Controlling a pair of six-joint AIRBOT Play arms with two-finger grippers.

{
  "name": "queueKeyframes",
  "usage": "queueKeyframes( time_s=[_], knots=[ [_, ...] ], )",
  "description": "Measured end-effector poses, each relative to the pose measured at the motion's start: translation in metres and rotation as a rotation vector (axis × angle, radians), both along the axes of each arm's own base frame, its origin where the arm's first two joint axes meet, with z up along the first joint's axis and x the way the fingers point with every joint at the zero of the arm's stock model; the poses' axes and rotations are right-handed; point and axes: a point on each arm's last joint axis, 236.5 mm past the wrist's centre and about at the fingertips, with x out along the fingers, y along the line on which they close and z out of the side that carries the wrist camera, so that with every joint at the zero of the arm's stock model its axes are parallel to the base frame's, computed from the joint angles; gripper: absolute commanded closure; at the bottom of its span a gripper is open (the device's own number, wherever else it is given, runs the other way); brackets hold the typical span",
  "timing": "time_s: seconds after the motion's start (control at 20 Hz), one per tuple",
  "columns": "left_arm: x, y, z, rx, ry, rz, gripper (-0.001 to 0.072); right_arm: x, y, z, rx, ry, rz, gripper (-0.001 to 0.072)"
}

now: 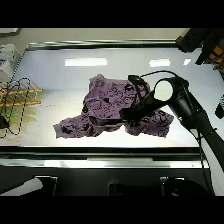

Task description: Fold the clothes and pants, and hang the long-sleeved shirts on hangers.

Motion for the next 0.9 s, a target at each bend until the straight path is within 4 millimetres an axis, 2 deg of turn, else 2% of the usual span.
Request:
queueKeyframes(
  time_s=[0.25, 0.45, 0.65, 0.8, 0.85, 0.9],
  knots=[
    [0.005, 0.016, -0.034, -0.056, -0.008, -0.063, -0.0012, 0.000, -0.001, 0.000, -0.002, -0.002, -0.001, 0.0668],
    [0.015, 0.027, -0.053, -0.054, -0.029, -0.093, -0.0009, 0.001, 0.000, 0.000, -0.002, -0.003, -0.001, 0.0668],
    [0.019, 0.030, -0.074, -0.073, -0.019, -0.100, -0.0003, 0.004, 0.001, 0.001, 0.007, -0.018, -0.007, 0.0667],
    [0.020, 0.029, -0.088, -0.098, -0.005, -0.101, 0.0038, 0.009, 0.003, 0.002, 0.016, -0.035, -0.015, 0.0667],
    [0.019, 0.028, -0.092, -0.107, 0.002, -0.101, 0.0116, 0.010, 0.004, 0.003, 0.019, -0.039, -0.017, 0.0667],
    [0.019, 0.027, -0.095, -0.116, 0.006, -0.100, 0.0118, 0.011, 0.004, 0.003, 0.020, -0.040, -0.021, 0.0667]
  ],
)
